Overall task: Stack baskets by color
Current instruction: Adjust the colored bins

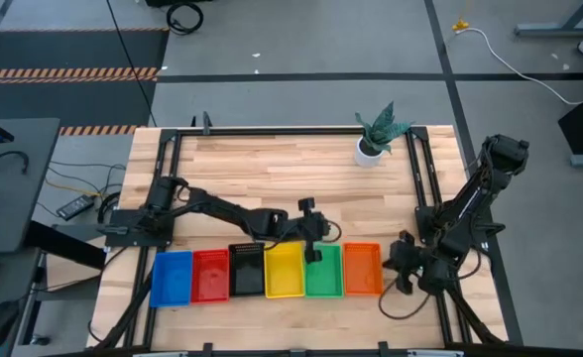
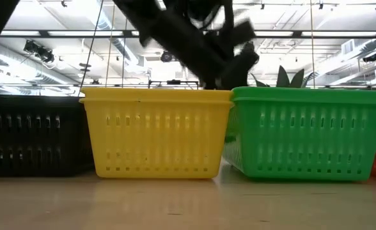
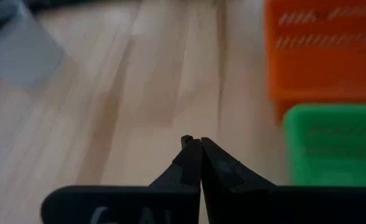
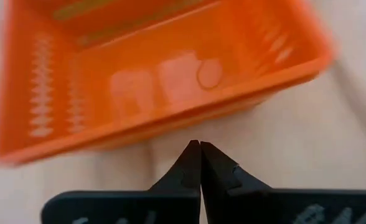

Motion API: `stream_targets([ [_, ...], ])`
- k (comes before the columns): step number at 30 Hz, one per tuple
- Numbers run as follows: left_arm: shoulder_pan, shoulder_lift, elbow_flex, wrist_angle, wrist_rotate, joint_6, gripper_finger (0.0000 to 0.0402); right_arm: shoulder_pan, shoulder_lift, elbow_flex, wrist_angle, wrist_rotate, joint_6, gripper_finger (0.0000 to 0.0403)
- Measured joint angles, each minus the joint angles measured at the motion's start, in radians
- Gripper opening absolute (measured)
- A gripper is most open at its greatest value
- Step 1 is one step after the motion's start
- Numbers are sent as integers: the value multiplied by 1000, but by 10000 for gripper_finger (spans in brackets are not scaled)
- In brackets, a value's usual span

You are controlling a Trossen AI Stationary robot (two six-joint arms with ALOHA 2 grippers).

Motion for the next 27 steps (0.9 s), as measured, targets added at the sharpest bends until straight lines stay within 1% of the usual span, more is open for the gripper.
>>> stream_targets([
  [2,18,15,-2,-7,35,-29,4,-37,7,0,-23,12,5,2],
  [5,25,18,-2,1,44,-33,4,-98,17,0,-22,21,-8,2],
  [10,1,18,-2,37,50,-30,5,-152,23,0,31,-4,-118,2],
  [13,-17,18,-1,40,34,-29,5,-161,24,0,88,-24,-170,2],
  [17,-46,13,-1,37,-35,-22,4,-162,24,0,108,-26,-190,2],
  [22,-72,-10,-1,34,-57,3,6,-163,24,0,93,22,-160,2],
  [27,-85,-31,-1,-11,-62,-9,4,-163,23,0,87,23,-133,2],
])
